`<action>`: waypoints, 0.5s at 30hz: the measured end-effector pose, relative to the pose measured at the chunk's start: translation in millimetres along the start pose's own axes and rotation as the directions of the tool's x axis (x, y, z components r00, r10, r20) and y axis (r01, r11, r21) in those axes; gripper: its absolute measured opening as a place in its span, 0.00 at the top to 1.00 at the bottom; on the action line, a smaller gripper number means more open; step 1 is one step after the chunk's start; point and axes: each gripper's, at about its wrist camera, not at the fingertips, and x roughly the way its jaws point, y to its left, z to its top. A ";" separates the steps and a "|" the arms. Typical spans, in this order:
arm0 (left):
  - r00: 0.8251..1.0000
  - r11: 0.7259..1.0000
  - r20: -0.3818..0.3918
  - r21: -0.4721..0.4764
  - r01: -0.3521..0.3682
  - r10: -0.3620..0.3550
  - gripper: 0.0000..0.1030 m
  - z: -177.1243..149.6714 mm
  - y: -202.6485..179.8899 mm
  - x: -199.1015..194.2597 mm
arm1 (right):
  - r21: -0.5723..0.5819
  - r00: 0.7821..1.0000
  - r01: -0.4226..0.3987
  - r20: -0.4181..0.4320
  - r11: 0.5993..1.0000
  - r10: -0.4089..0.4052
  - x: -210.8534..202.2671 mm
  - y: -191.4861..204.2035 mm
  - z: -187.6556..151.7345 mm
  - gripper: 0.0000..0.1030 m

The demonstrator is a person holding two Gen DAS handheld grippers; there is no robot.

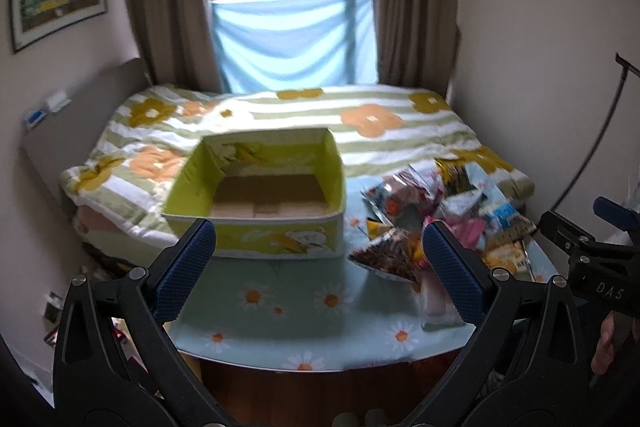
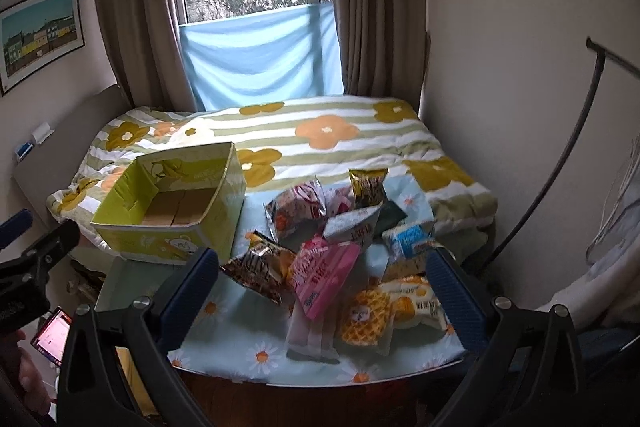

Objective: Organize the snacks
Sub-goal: 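Grasp the pink Oishi bag with the left tool while the right tool grasps the grey rice-cracker bag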

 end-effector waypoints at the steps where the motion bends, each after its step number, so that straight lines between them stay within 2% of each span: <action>1: 1.000 1.000 -0.013 0.004 0.016 -0.016 0.00 -1.6 -1.2 5.4 | 0.004 1.000 0.004 -0.005 1.000 -0.004 0.5 -0.9 -3.2 0.00; 7: 0.992 0.994 -0.076 0.032 0.104 -0.101 0.00 -11.9 -14.6 37.0 | 0.045 0.998 0.008 -0.057 0.999 -0.006 12.3 -20.9 -12.7 0.00; 11: 0.984 0.985 -0.106 0.071 0.154 -0.147 0.00 -15.0 -37.2 57.1 | 0.053 0.996 0.001 -0.092 0.999 0.004 26.7 -37.4 -8.2 0.00; 15: 0.973 0.976 -0.142 0.100 0.196 -0.181 0.00 -17.2 -65.5 79.3 | 0.082 0.989 -0.050 -0.133 0.995 0.061 58.4 -62.6 4.5 0.00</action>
